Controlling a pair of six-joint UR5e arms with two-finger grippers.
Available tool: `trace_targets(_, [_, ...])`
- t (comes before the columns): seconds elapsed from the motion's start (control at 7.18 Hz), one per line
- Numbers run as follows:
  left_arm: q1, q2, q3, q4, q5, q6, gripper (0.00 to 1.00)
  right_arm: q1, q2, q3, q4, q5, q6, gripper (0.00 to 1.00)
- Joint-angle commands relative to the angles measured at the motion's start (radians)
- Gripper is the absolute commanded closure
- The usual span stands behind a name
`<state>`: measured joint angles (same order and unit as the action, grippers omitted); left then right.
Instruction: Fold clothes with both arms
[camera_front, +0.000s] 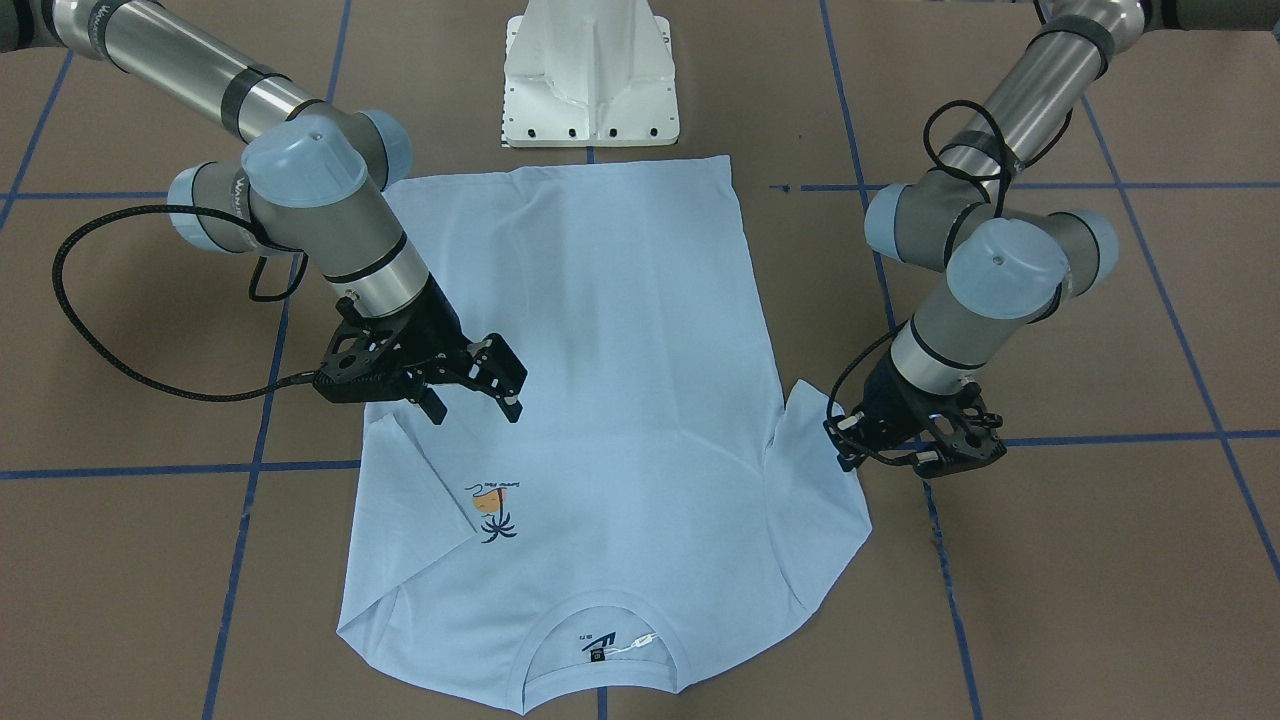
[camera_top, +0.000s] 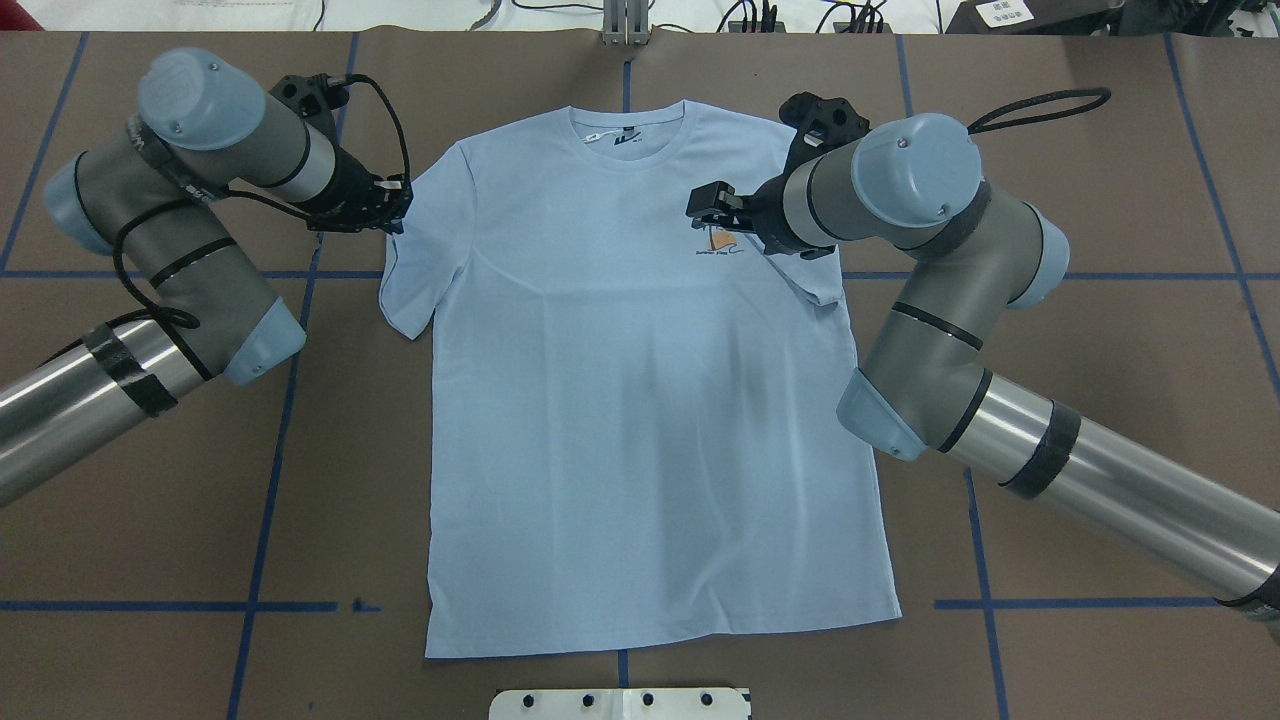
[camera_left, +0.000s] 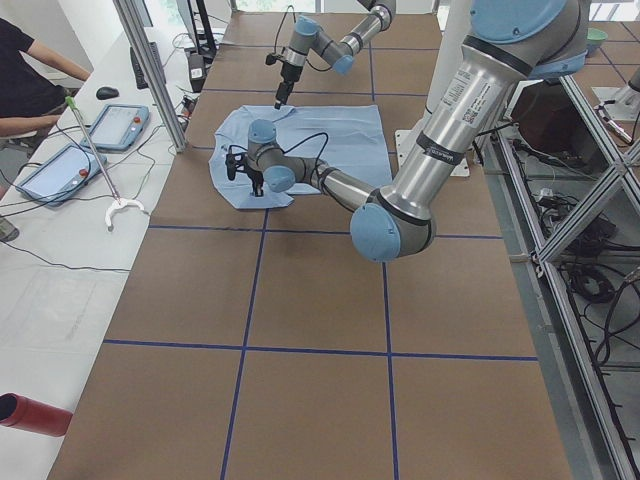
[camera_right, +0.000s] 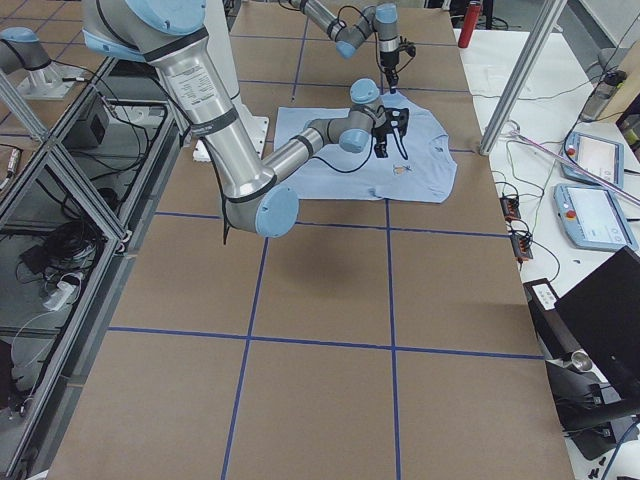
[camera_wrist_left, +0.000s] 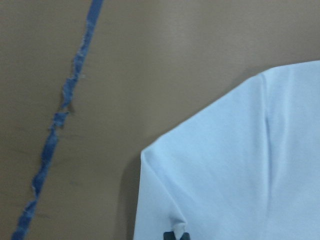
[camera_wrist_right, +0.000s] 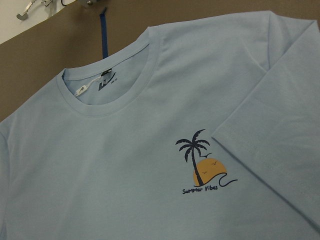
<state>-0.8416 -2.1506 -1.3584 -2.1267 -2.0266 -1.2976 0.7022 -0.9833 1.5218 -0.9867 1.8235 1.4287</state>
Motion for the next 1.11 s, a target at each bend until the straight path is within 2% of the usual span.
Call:
trace_targets(0.0, [0.033, -0.069, 0.034, 0.011, -0.003, -0.06, 1.0, 0.002, -0.012, 0.003, 0.0, 0.002, -0.001, 0.0])
trace_targets(0.42, [0.035, -0.227, 0.227, -0.001, 0.002, -0.083, 1.0, 0.002, -0.021, 0.004, 0.0, -0.003, -0.001, 0.0])
trace_targets(0.7, [0.035, -0.25, 0.229, -0.001, 0.002, -0.095, 1.0, 0.003, -0.034, 0.024, -0.001, 0.002, -0.001, 0.0])
trace_targets(0.84, [0.044, -0.255, 0.223, 0.001, 0.002, -0.101, 0.81, 0.003, -0.049, 0.046, -0.003, 0.003, -0.001, 0.0])
trace_targets(0.97, [0.053, -0.267, 0.222, -0.001, 0.0, -0.121, 0.54, 0.003, -0.052, 0.046, -0.003, 0.002, -0.001, 0.0])
